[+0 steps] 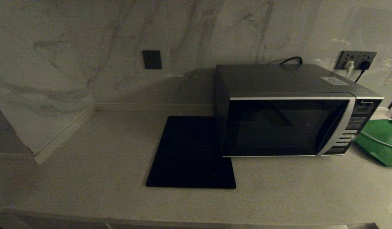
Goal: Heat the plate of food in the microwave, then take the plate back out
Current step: Open the microwave oven
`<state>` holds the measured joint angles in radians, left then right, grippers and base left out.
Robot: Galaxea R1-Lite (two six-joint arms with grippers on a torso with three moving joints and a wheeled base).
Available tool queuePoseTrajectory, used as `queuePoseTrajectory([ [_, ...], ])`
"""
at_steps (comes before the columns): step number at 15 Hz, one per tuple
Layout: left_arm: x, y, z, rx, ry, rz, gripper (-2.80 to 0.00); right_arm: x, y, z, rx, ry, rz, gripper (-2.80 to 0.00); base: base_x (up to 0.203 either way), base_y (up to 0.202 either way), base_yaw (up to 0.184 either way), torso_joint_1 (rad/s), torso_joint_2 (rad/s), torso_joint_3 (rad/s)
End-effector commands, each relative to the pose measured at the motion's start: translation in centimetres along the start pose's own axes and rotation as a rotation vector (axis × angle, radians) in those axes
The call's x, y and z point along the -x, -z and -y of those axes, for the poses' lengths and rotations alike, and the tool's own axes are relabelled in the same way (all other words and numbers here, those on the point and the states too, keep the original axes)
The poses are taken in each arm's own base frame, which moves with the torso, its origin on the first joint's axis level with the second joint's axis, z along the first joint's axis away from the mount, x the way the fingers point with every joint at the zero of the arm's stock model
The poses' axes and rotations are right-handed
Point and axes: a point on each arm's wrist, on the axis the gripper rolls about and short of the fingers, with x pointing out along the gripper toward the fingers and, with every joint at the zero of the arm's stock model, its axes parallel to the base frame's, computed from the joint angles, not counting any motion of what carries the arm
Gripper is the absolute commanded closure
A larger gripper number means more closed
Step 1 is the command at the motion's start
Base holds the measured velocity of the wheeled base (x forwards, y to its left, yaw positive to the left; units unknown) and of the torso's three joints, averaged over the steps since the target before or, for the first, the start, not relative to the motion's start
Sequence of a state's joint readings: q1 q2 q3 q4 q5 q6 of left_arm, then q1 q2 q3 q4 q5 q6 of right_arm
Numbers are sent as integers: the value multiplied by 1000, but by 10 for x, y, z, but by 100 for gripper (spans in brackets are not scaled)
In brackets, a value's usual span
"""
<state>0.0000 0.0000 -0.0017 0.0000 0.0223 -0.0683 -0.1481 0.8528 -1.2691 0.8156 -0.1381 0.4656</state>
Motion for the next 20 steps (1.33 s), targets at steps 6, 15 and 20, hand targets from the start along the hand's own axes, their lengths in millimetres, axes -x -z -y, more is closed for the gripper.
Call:
queuePoseTrajectory([
  [6,0,0,0,1,-1,0,0,83,86,65,161,-71,163,0,0,0,0,0,0,0],
  [15,0,0,0,1,-1,0,0,61,135,95,281,-17,151,0,0,0,0,0,0,0],
  [20,0,0,0,1,-1,0,0,38,169,110,319,-29,210,0,0,0,0,0,0,0],
])
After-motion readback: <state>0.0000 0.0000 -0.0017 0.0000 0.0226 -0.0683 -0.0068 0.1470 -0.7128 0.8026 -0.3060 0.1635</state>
